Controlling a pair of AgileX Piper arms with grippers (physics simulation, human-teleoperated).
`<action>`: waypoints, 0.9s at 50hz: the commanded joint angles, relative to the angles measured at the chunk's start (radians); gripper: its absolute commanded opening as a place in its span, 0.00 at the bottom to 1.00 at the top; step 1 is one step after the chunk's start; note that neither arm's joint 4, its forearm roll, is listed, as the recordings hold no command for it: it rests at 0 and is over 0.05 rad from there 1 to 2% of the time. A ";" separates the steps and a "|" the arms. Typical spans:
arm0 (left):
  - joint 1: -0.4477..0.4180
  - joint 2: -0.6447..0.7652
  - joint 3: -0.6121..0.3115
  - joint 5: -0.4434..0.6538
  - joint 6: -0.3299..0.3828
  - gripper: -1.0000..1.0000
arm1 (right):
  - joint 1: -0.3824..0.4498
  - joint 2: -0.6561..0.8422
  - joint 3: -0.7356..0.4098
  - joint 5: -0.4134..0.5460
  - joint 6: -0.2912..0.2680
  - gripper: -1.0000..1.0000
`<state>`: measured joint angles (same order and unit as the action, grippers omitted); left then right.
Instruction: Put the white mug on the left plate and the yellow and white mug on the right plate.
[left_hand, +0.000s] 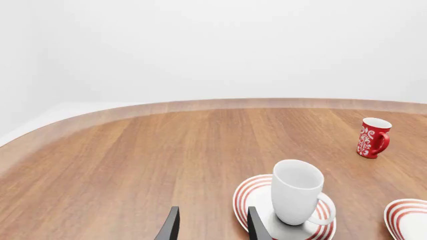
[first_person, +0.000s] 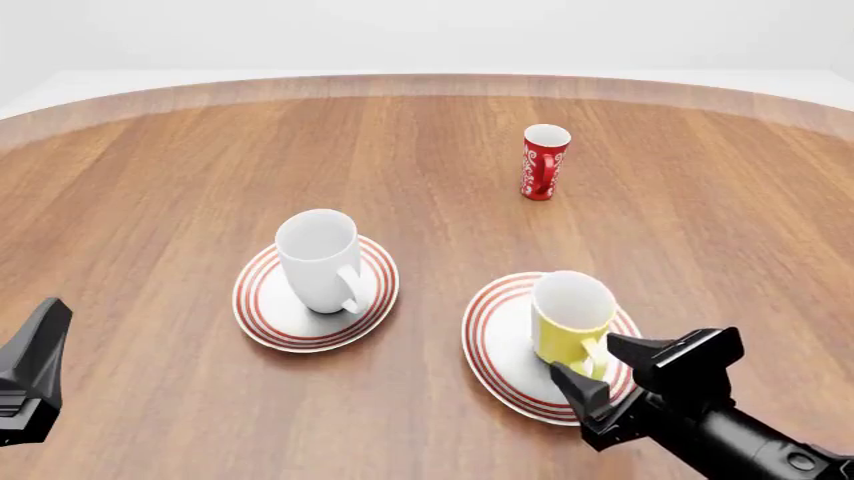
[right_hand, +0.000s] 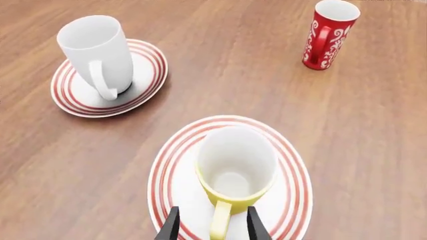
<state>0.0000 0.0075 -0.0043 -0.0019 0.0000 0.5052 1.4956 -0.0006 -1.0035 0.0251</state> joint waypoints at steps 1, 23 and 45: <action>0.000 0.000 0.000 0.000 0.000 1.00 | 0.001 0.019 0.001 -0.010 0.005 1.00; 0.000 0.000 0.000 0.000 0.000 1.00 | 0.006 -0.206 0.001 0.219 0.003 1.00; 0.000 0.000 0.000 0.000 0.000 1.00 | -0.038 -0.650 0.001 0.626 -0.037 1.00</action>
<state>0.0000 0.0075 -0.0043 -0.0019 0.0000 0.4870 1.0372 -0.0001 -0.5508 0.0049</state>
